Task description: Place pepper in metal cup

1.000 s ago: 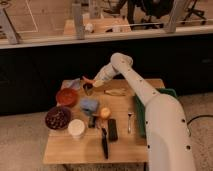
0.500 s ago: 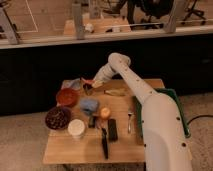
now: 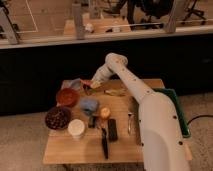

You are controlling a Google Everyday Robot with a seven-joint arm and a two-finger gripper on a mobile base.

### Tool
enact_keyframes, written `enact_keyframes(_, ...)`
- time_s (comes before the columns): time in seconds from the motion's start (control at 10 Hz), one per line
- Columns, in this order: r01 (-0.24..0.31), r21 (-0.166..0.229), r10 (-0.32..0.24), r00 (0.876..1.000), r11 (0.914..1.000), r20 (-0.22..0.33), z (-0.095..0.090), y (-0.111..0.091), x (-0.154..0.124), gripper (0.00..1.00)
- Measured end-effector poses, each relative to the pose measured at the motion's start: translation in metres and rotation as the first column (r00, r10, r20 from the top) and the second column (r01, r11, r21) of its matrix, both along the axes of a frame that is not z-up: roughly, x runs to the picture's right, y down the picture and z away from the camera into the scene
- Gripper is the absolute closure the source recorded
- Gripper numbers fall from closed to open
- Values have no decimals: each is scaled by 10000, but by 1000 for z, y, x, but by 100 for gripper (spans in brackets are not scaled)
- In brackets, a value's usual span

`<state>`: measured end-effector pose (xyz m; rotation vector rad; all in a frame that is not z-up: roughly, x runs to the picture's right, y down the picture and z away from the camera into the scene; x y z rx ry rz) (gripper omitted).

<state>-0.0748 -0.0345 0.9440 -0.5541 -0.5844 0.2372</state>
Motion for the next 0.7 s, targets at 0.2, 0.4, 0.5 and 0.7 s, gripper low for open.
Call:
enact_keyframes(0.2,100,37,-100,9999,9999,-41,1,-1,-5,78)
enact_keyframes(0.4,189,60,-188,9998,9998,-85,1,-1,-10,78)
enact_keyframes(0.5,237,61,-237,9997,9997,-114,2,-1,-12,78)
enact_keyframes(0.7,300,32,-299,9994,9995,-193,3,0,-15,70)
